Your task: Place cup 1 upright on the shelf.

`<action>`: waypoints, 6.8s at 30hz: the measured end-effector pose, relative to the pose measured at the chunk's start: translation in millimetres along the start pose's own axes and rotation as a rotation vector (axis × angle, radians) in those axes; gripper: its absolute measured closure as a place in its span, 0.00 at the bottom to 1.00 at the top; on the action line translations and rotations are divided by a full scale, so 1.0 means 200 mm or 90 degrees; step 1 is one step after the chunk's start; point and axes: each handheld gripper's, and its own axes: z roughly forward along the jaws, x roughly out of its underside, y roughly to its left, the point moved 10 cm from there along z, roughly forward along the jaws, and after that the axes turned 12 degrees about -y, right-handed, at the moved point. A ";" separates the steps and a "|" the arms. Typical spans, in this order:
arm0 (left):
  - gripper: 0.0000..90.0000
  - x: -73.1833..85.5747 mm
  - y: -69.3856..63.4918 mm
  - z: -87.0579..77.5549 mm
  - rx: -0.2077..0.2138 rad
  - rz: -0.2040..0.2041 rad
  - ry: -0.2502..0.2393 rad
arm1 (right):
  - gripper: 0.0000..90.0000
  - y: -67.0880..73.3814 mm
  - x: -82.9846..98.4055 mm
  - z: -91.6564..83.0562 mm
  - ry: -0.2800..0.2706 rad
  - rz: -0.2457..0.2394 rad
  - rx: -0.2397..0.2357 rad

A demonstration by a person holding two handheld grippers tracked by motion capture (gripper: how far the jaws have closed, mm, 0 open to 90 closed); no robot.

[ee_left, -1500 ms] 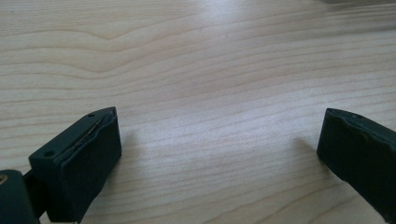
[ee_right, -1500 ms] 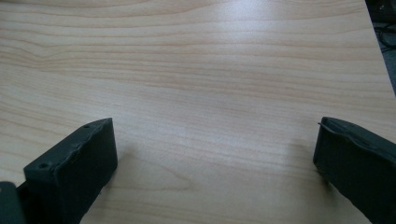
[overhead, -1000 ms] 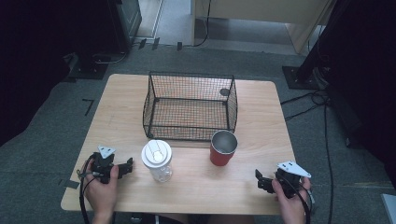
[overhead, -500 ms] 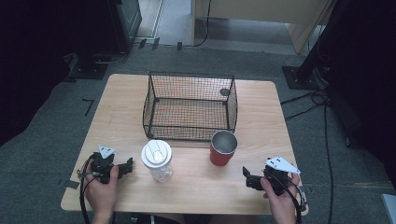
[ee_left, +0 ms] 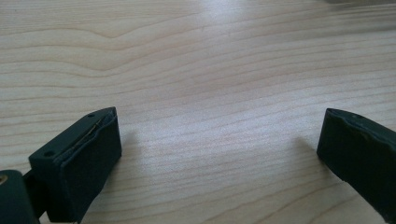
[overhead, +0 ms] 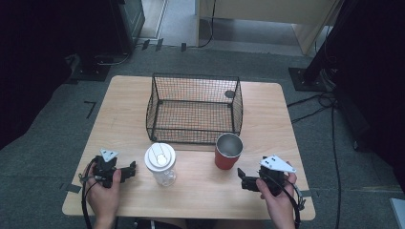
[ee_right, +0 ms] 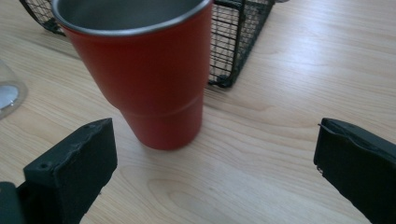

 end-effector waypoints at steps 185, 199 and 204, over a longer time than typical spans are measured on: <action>0.01 0.00 0.00 0.00 0.000 0.000 0.001 | 0.09 0.39 -1.01 0.79 -0.375 -0.045 -0.019; 0.01 0.00 0.00 0.00 0.000 0.000 0.001 | 0.09 0.30 -0.95 0.98 -0.348 -0.032 -0.025; 0.00 0.00 0.00 0.00 0.000 0.000 0.001 | 0.09 0.29 -0.93 1.02 -0.340 -0.026 -0.022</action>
